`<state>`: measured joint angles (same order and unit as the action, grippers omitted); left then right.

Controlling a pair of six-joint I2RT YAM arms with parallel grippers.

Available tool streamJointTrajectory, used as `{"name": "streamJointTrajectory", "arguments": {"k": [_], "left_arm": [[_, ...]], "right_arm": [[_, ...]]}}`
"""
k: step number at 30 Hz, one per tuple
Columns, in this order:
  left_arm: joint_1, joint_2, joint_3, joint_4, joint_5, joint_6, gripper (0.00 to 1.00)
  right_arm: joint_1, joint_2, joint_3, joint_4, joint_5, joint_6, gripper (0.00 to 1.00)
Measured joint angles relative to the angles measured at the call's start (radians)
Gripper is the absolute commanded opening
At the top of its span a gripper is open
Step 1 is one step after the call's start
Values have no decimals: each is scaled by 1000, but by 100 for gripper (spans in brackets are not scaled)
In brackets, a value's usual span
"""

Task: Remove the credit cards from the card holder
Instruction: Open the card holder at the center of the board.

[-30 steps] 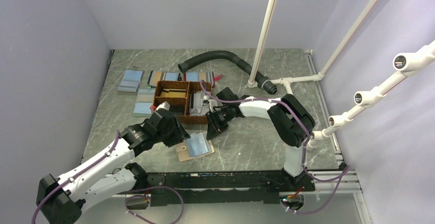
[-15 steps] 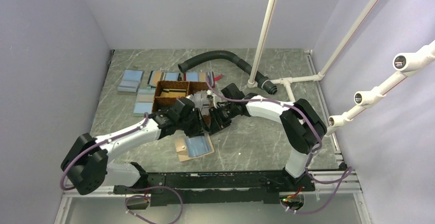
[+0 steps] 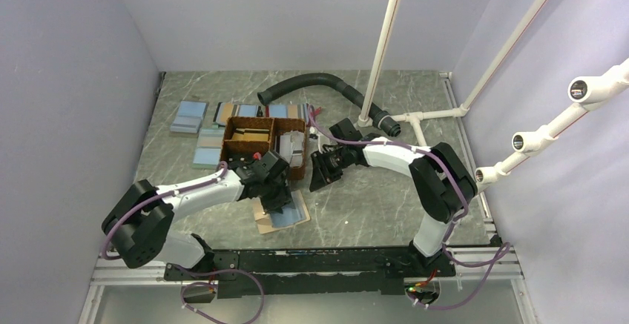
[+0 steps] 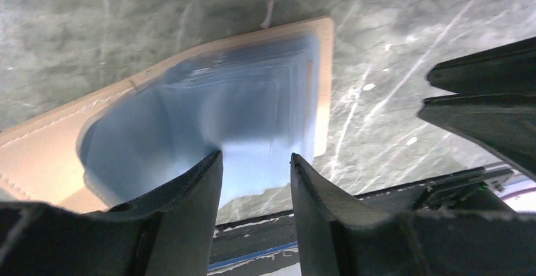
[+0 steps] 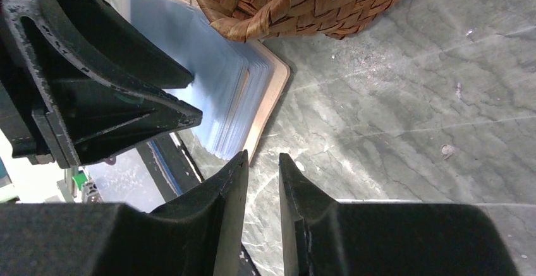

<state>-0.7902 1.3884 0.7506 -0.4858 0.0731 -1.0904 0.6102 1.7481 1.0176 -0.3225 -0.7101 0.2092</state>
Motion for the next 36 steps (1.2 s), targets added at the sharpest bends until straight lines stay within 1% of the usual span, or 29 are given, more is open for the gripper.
{"name": "streamJointTrajectory", "arguments": {"k": [3,8,11,13,15,17,18,20,23,27,32,36], "left_arm": [[-7,4,4,-46,-21,-4,53],[-12,52,30,-80,-27,-7,65],[-17,105,69,-114,-31,-6,66],[-21,133,102,-143,-34,-5,65],[-25,156,130,-173,-37,-6,61],[-26,179,157,-201,-36,-13,55],[-26,190,171,-217,-37,-18,49],[-27,207,193,-252,-42,-26,43],[-27,208,200,-287,-49,-33,42],[-29,187,184,-290,-57,-37,42],[-24,83,101,-288,-71,-42,40],[0,-2,24,-291,-71,-64,42]], "right_arm": [[0,0,0,0,0,0,27],[0,0,0,0,0,0,27],[0,0,0,0,0,-1,27],[0,0,0,-1,0,-1,27],[0,0,0,0,0,-1,27],[0,0,0,-1,-1,-2,27],[0,0,0,-1,-1,-2,27],[0,0,0,-1,0,-5,27],[0,0,0,-1,-1,-8,27],[0,0,0,-1,-1,-9,27],[0,0,0,-1,-1,-9,26],[0,0,0,-1,-1,-10,26]]}}
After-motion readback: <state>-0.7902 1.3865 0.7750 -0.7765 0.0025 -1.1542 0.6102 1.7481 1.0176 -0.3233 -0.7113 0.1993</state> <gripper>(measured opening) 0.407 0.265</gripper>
